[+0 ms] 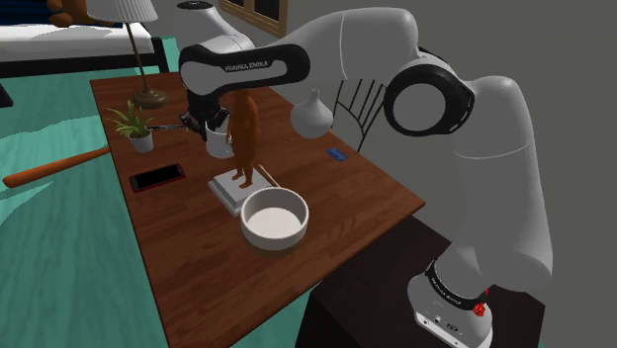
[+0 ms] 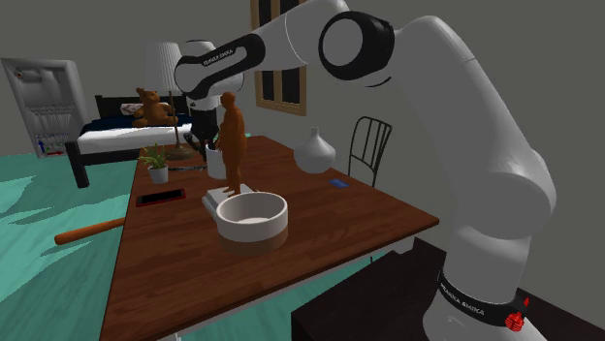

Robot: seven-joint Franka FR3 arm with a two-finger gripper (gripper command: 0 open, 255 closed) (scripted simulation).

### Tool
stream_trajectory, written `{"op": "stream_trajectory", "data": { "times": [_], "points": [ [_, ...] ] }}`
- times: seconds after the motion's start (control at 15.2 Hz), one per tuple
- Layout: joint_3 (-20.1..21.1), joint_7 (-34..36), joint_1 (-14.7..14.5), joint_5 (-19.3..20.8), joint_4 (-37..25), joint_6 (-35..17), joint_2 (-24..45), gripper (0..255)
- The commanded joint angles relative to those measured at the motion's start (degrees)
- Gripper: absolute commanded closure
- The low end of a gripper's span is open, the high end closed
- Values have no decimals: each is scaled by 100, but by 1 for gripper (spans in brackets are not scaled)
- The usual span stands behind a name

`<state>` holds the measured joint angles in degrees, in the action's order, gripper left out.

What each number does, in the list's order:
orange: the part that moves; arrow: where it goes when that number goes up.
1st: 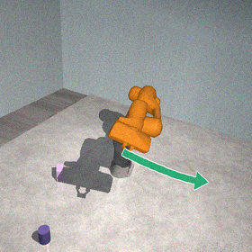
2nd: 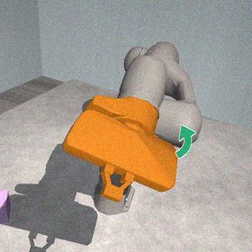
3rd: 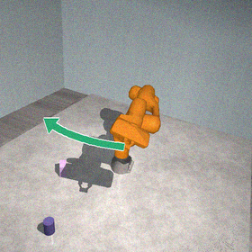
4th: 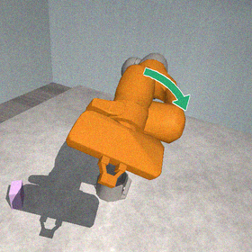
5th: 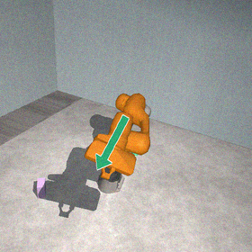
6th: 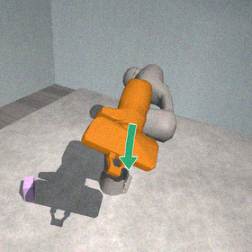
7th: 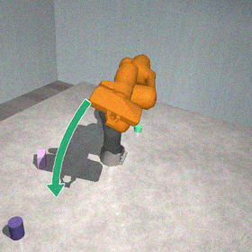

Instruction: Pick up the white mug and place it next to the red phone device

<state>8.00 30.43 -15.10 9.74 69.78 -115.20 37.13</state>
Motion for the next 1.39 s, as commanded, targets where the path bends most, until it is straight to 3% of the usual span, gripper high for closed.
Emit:
{"op": "stream_trajectory", "data": {
  "times": [0.0, 0.2, 0.26, 0.33, 0.46, 0.53, 0.59, 0.86, 1.32],
  "points": [
    [-36, -17, -11, 15, -142, 78, 492, 255],
    [-45, -20, -17, 8, -142, 77, 492, 255],
    [-34, 116, -144, 44, -204, 75, 567, 0],
    [-24, 135, -75, 33, 434, -279, 280, 0],
    [-62, -19, 18, 23, 55, -329, 693, 0],
    [-68, -223, 151, -32, -196, -107, 701, 0],
    [-57, -24, -25, -1, -142, 76, 491, 0],
    [-37, -58, -59, -44, -476, 642, 257, 0],
    [-37, -58, -59, -44, -476, 642, 257, 0]
  ]
}}
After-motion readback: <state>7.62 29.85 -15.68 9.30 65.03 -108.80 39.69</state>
